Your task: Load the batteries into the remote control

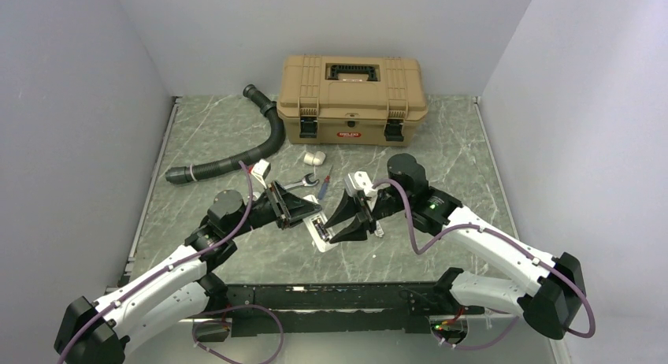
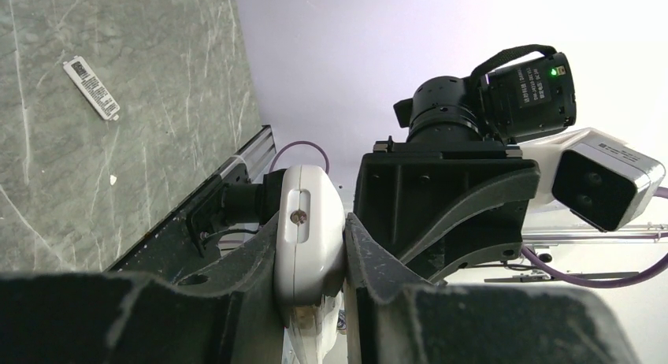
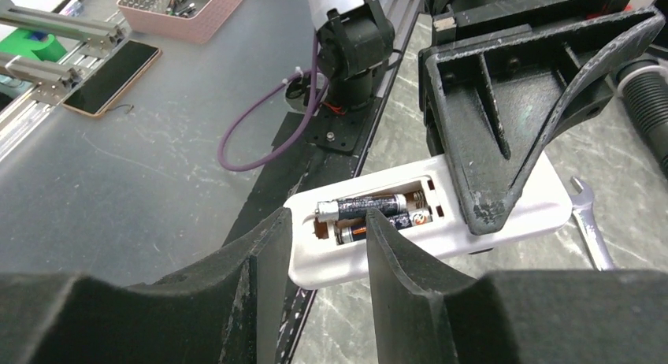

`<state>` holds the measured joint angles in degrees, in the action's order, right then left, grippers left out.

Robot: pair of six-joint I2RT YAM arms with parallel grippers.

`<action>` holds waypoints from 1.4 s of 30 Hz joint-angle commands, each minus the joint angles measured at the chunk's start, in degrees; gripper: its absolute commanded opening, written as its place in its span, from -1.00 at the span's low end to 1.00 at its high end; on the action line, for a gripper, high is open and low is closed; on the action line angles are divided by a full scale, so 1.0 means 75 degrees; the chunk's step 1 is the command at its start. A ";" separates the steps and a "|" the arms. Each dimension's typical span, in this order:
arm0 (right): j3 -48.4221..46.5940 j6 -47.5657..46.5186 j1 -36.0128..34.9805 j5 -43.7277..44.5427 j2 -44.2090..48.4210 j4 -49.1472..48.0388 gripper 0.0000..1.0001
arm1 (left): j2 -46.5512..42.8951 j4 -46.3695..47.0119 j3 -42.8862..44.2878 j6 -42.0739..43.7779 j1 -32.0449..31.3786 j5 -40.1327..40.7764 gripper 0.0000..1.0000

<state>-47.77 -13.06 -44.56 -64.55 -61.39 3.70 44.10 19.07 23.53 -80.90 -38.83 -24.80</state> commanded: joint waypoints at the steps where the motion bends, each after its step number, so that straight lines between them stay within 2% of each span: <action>1: 0.0048 -0.0009 -0.0025 -0.0140 0.0175 -0.0898 -0.17 | -0.0029 0.0492 0.0103 -0.0117 -0.0019 -0.0094 -1.00; 25: 0.0010 0.0382 -0.0154 -0.0744 -0.0067 -0.1437 -0.26 | 0.0011 0.0551 0.0109 -0.0100 -0.0015 -0.0124 -1.00; 42: -0.0066 0.0196 -0.0439 -0.0442 -0.0332 -0.1338 -0.30 | 0.0009 0.0550 0.0109 -0.0088 -0.0015 -0.0123 -1.00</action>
<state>-47.09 -10.07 -47.64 -67.59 -63.79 -3.92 44.51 19.44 23.53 -80.93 -38.83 -24.80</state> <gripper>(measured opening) 0.355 0.302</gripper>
